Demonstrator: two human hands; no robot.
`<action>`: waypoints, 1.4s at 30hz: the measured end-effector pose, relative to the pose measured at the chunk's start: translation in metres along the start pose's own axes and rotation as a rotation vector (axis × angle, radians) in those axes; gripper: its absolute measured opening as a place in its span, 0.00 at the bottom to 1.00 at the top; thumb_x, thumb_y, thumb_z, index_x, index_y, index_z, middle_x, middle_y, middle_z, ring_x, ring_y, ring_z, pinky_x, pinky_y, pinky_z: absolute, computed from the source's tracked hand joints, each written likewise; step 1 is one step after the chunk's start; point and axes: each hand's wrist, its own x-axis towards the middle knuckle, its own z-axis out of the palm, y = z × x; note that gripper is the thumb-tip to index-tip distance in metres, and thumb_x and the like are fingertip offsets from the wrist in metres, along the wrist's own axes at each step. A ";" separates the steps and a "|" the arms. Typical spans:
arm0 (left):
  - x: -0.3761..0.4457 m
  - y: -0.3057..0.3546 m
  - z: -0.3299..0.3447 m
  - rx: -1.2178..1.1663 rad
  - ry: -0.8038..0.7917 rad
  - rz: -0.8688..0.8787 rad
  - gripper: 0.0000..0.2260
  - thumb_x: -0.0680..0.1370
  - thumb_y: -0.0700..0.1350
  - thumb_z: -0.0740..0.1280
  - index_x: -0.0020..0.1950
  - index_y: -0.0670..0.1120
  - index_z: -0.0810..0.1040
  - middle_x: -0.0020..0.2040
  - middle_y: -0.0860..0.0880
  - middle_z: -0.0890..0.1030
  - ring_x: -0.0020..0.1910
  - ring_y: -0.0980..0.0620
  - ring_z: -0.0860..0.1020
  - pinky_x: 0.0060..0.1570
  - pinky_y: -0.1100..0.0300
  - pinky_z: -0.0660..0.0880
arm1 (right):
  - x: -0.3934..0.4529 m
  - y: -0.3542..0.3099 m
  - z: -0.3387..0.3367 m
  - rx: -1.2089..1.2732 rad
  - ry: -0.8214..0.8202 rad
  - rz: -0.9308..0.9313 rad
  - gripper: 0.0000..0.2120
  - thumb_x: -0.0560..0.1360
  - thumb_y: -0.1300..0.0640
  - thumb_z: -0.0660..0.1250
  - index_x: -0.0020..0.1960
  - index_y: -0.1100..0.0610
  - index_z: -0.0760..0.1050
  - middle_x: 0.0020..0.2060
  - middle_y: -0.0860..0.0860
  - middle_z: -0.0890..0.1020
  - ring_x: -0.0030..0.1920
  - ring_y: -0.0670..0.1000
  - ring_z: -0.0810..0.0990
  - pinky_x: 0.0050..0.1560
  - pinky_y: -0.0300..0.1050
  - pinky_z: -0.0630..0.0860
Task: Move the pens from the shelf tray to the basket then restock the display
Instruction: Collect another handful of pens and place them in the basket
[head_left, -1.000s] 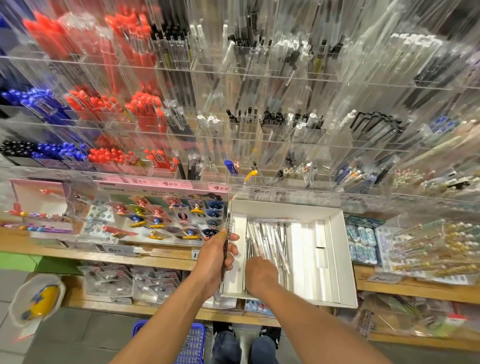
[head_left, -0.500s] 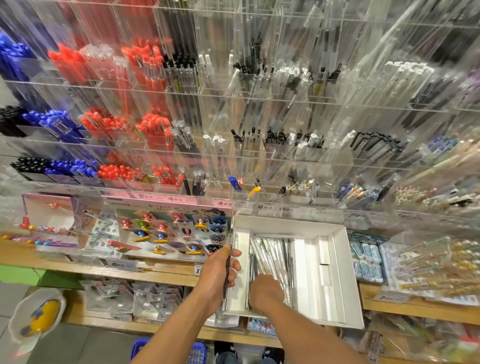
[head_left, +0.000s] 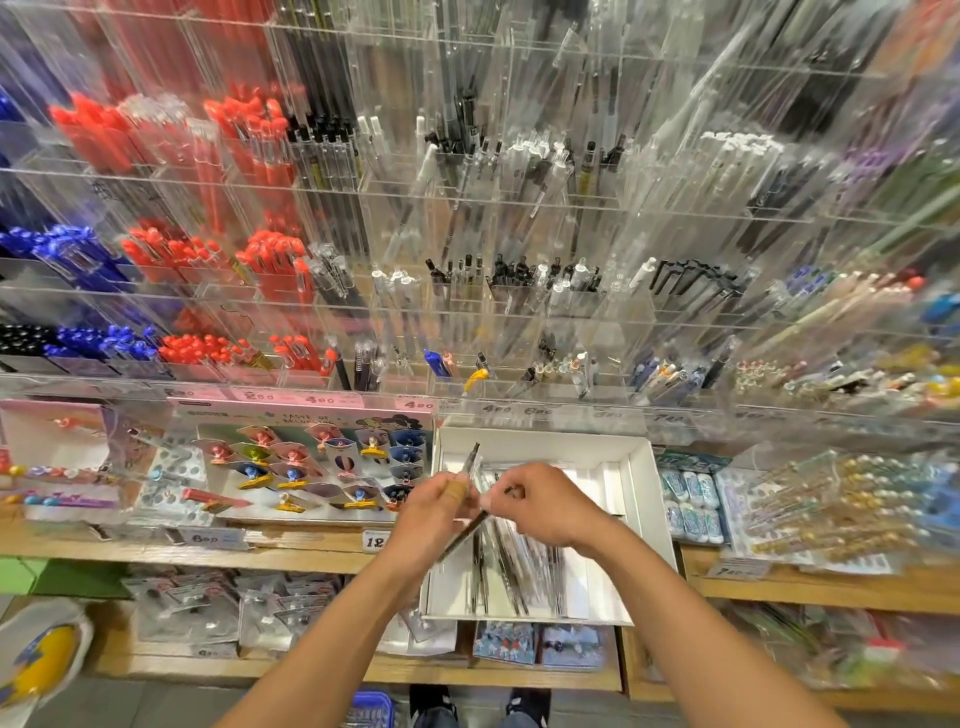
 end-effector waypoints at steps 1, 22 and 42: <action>0.000 0.001 0.001 0.048 -0.003 0.033 0.13 0.84 0.50 0.58 0.48 0.44 0.77 0.44 0.46 0.83 0.42 0.49 0.80 0.47 0.57 0.75 | 0.001 -0.003 -0.001 0.095 -0.024 -0.020 0.11 0.76 0.47 0.69 0.43 0.55 0.81 0.30 0.45 0.78 0.31 0.46 0.75 0.32 0.39 0.70; -0.017 -0.008 -0.026 -0.370 0.004 -0.194 0.09 0.84 0.41 0.59 0.60 0.38 0.75 0.45 0.43 0.77 0.35 0.53 0.74 0.37 0.60 0.73 | 0.061 0.072 0.129 -0.672 -0.160 0.352 0.09 0.72 0.66 0.70 0.51 0.61 0.77 0.40 0.52 0.77 0.35 0.49 0.76 0.32 0.40 0.72; -0.017 0.000 -0.009 -0.117 -0.141 -0.063 0.09 0.85 0.43 0.58 0.58 0.45 0.78 0.44 0.51 0.83 0.44 0.53 0.78 0.46 0.61 0.72 | -0.017 -0.006 -0.002 -0.095 -0.100 -0.079 0.06 0.78 0.51 0.66 0.43 0.49 0.78 0.35 0.44 0.81 0.35 0.42 0.79 0.34 0.36 0.71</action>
